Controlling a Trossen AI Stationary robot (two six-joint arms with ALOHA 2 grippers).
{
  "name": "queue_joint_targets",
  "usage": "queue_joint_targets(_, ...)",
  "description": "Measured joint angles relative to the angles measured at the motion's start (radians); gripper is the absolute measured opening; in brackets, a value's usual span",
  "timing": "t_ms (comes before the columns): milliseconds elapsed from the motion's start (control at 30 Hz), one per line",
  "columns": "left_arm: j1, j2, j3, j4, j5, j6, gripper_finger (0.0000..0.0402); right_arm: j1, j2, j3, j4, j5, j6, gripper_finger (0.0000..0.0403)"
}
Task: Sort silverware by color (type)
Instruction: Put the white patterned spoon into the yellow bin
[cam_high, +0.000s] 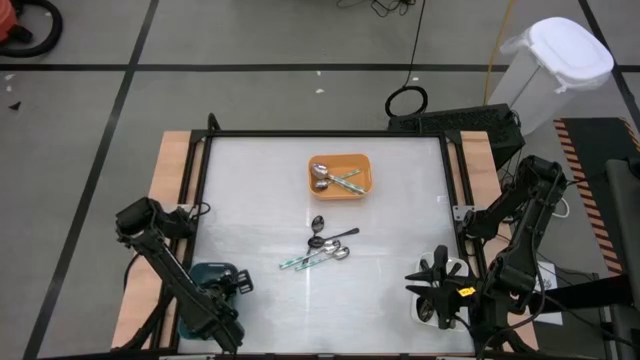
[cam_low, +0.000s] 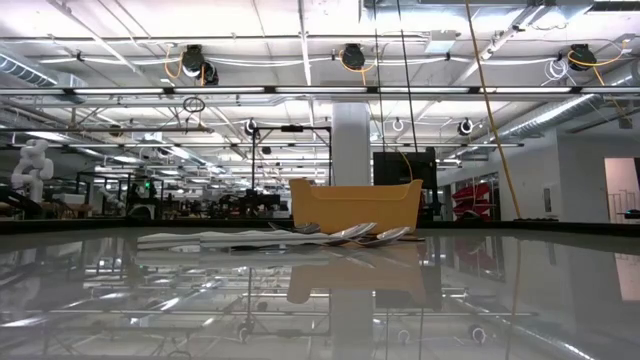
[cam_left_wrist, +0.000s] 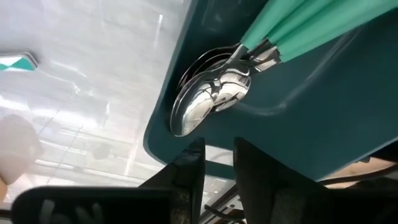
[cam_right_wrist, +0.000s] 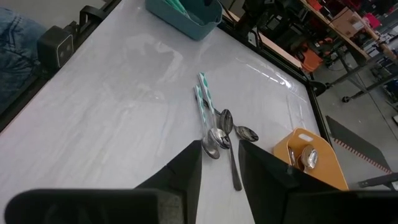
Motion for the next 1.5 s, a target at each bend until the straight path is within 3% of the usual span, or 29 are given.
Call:
queue_joint_targets(233, 0.000, 0.000, 0.001, 0.055, -0.001, -0.133, 0.0086, 0.000, 0.000, 0.000, 0.000, 0.000, 0.000, 0.0100)
queue_joint_targets(433, 0.008, 0.000, 0.054, 0.061, -0.025, -0.340, 0.0086, 0.000, 0.000, 0.000, 0.000, 0.000, 0.000, 0.0100)
queue_joint_targets(567, 0.028, 0.000, 0.150, 0.039, -0.122, -0.508, 0.0086, 0.000, 0.000, 0.000, 0.000, 0.001, 0.000, 0.0100)
queue_joint_targets(767, 0.068, 0.000, 0.318, 0.038, -0.352, -0.732, 0.0086, -0.016, 0.000, 0.000, 0.003, 0.000, 0.008, 0.0100)
queue_joint_targets(967, 0.129, 0.000, 0.413, 0.039, -0.524, -0.831, 0.0086, -0.019, 0.000, 0.000, 0.005, -0.001, 0.019, 0.0100)
queue_joint_targets(1100, 0.176, 0.000, 0.409, 0.044, -0.655, -0.874, 0.0086, -0.019, 0.000, 0.000, 0.005, -0.002, 0.019, 0.0100)
queue_joint_targets(1300, 0.262, -0.001, 0.341, 0.136, -0.766, -0.868, 0.0086, -0.019, 0.000, 0.000, 0.005, -0.050, 0.019, 0.0100)
queue_joint_targets(1500, 0.336, -0.002, 0.197, 0.318, -0.717, -0.878, 0.0086, -0.019, 0.000, 0.000, 0.005, -0.079, 0.020, 0.0100)
